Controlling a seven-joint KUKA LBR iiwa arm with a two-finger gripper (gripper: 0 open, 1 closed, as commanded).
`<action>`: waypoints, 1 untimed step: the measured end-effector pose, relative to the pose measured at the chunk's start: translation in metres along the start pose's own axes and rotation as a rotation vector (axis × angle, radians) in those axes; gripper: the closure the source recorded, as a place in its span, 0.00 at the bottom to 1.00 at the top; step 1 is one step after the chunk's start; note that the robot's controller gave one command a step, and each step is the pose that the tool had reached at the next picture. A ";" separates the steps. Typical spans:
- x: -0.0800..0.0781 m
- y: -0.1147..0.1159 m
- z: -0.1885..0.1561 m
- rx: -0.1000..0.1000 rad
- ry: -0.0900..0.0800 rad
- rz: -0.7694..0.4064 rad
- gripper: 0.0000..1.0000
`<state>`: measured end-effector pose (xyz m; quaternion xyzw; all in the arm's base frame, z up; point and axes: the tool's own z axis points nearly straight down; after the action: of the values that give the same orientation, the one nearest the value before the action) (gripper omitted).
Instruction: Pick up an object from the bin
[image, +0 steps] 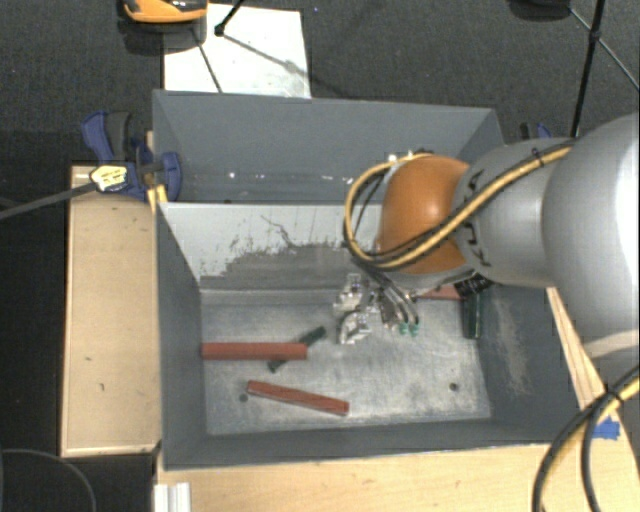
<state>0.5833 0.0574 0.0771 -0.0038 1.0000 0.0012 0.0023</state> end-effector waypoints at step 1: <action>0.000 0.000 0.000 0.000 0.000 -0.001 1.00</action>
Offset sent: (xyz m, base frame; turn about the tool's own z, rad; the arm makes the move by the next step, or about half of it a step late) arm -0.0132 0.0268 0.1389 0.0749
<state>0.5834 0.0574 0.0771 -0.0041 1.0000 0.0013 0.0023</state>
